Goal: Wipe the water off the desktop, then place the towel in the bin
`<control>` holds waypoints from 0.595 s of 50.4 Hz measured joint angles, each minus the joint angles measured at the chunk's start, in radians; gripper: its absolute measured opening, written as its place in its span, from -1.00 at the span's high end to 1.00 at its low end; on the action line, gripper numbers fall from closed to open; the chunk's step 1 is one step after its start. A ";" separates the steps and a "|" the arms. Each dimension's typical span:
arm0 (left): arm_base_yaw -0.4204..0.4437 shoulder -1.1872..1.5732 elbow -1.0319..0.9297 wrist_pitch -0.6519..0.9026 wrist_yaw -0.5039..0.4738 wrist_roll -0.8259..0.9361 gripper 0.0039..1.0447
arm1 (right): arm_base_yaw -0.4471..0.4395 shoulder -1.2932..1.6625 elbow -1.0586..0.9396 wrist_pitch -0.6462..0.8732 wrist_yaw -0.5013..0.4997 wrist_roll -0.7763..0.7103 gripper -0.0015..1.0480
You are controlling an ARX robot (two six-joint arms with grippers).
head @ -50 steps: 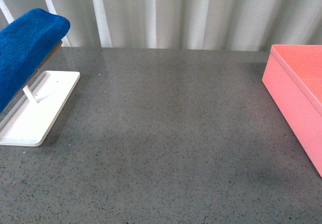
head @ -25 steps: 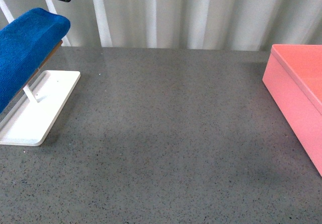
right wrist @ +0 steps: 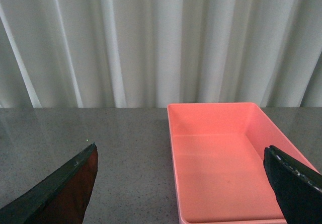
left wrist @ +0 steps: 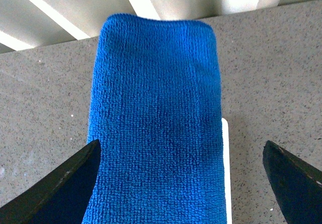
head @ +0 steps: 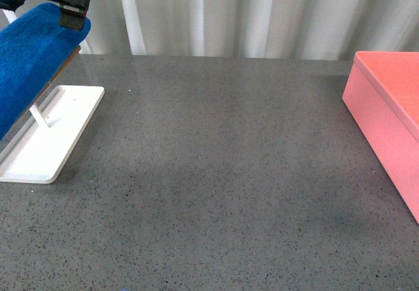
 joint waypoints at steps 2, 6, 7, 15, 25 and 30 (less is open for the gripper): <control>0.001 0.011 0.000 0.005 -0.002 0.007 -0.88 | 0.000 0.000 0.000 0.000 0.000 0.000 -0.86; 0.005 0.028 0.000 0.008 -0.005 0.009 -0.88 | 0.000 0.000 0.000 0.000 0.000 0.000 -0.86; 0.006 0.032 -0.001 0.013 -0.007 0.010 -0.88 | 0.000 0.000 0.000 0.000 0.000 0.000 -0.86; 0.018 0.055 -0.006 0.034 -0.019 0.013 -0.88 | 0.000 0.000 0.000 0.000 0.000 0.000 -0.86; 0.025 0.070 -0.009 0.044 -0.039 0.024 -0.78 | 0.000 0.000 0.000 0.000 0.000 0.000 -0.86; 0.026 0.075 -0.012 0.048 -0.039 0.032 -0.47 | 0.000 0.000 0.000 0.000 0.000 0.000 -0.86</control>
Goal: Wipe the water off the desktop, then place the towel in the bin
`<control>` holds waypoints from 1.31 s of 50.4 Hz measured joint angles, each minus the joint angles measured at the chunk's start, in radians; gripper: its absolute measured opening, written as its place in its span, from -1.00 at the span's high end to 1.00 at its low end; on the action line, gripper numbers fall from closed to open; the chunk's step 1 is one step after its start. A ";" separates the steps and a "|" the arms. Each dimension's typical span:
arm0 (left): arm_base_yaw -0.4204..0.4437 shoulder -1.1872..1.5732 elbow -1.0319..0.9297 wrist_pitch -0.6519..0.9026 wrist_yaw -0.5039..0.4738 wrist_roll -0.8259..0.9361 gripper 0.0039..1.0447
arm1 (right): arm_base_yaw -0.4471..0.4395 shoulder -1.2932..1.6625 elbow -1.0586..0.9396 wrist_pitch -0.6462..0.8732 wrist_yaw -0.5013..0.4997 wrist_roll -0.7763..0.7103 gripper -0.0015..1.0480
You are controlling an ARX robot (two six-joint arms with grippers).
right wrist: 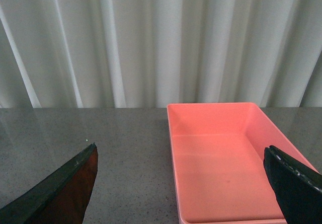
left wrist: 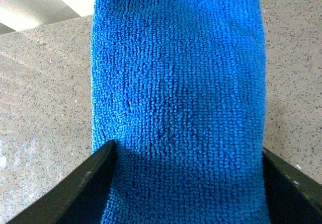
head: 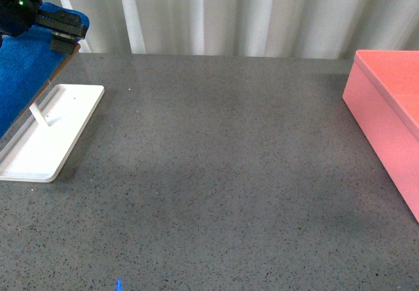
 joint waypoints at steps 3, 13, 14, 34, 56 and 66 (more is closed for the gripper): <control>0.000 0.001 -0.001 0.003 -0.001 0.004 -0.23 | 0.000 0.000 0.000 0.000 0.000 0.000 -0.86; 0.003 0.001 -0.001 0.008 -0.017 0.012 0.54 | 0.000 0.000 0.000 0.000 0.000 0.000 -0.86; 0.003 0.001 -0.001 0.010 -0.019 0.014 0.57 | 0.000 0.000 0.000 0.000 0.000 0.000 -0.86; -0.019 -0.058 -0.034 0.082 -0.048 0.106 0.91 | 0.000 0.000 0.000 0.000 0.000 0.000 -0.86; -0.028 -0.265 -0.051 0.100 -0.032 0.130 0.91 | 0.000 0.000 0.000 0.000 0.000 0.000 -0.86; -0.107 -0.380 -0.092 0.079 0.004 0.069 0.91 | 0.000 0.000 0.000 0.000 0.000 0.000 -0.86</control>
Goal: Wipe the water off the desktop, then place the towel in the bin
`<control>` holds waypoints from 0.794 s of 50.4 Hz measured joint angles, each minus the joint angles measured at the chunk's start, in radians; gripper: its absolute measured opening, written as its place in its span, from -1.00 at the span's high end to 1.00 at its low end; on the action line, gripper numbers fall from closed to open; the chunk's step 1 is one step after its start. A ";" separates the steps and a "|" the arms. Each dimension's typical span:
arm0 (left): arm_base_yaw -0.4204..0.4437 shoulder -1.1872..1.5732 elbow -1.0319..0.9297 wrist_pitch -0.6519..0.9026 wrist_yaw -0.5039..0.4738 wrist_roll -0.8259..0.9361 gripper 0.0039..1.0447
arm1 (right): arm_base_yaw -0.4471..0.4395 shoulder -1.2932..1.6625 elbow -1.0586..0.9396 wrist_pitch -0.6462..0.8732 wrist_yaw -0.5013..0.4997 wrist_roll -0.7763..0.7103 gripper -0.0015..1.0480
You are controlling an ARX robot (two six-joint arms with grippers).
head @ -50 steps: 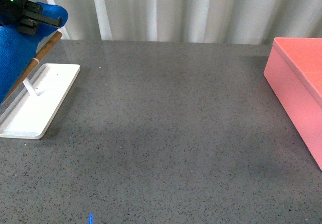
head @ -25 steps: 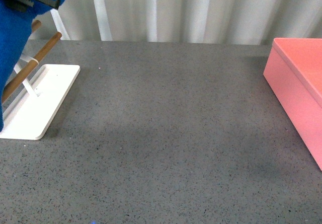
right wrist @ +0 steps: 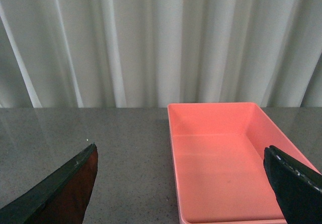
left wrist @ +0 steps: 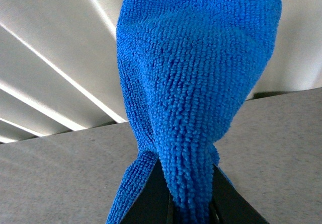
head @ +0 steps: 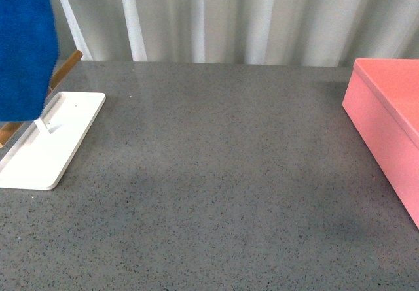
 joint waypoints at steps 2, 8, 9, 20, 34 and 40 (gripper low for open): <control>-0.027 -0.024 -0.014 -0.012 0.008 -0.019 0.91 | 0.000 0.000 0.000 0.000 0.000 0.000 -0.86; -0.090 -0.065 -0.057 -0.024 0.016 -0.058 0.91 | 0.000 0.000 0.000 0.000 0.000 0.000 -0.86; -0.097 -0.069 -0.062 -0.023 0.016 -0.062 0.91 | 0.000 0.000 0.000 0.000 0.000 0.000 -0.86; -0.227 -0.103 -0.172 0.006 0.016 -0.140 0.91 | 0.000 0.000 0.000 0.000 0.000 0.000 -0.86; -0.342 -0.010 -0.224 0.103 0.011 -0.267 0.91 | 0.000 0.000 0.000 0.000 0.000 0.000 -0.86; -0.381 0.046 -0.224 0.132 0.004 -0.333 0.91 | 0.000 0.000 0.000 0.000 0.000 0.000 -0.86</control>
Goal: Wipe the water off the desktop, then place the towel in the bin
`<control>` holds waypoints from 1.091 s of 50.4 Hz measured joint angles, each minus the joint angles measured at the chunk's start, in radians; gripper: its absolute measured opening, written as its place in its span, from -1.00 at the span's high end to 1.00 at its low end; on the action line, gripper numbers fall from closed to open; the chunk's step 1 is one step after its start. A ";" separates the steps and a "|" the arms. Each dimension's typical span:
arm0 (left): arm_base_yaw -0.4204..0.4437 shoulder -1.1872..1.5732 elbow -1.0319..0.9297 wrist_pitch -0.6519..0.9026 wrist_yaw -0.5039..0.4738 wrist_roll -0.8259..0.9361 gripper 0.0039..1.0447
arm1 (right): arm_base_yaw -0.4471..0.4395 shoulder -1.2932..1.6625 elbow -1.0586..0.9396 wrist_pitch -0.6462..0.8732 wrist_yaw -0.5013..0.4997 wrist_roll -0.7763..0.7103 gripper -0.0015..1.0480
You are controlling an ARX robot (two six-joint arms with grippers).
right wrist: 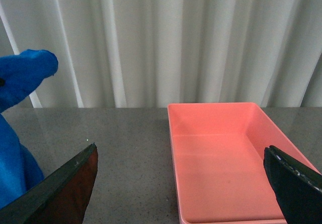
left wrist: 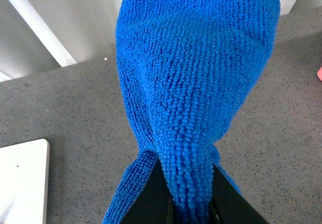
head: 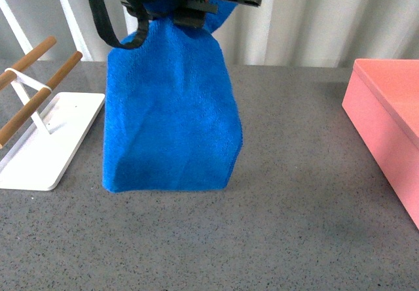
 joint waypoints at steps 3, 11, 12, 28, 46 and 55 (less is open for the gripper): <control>-0.009 0.019 0.006 0.004 0.001 -0.022 0.91 | 0.000 0.000 0.000 0.000 0.000 0.000 -0.86; -0.022 0.072 0.049 0.005 0.007 -0.086 0.91 | 0.000 0.000 0.000 0.000 0.000 0.000 -0.86; -0.022 0.076 0.055 0.005 0.009 -0.093 0.91 | 0.000 0.000 0.000 0.000 0.000 0.000 -0.86; -0.016 0.085 0.116 0.017 0.008 -0.136 0.91 | 0.000 0.000 0.000 0.000 0.000 0.000 -0.86; -0.004 0.050 0.127 -0.006 0.074 -0.230 0.91 | 0.000 0.000 0.000 0.000 0.000 0.000 -0.86; -0.038 -0.005 0.084 0.009 0.255 -0.285 0.91 | 0.000 0.000 0.000 0.000 0.000 0.000 -0.86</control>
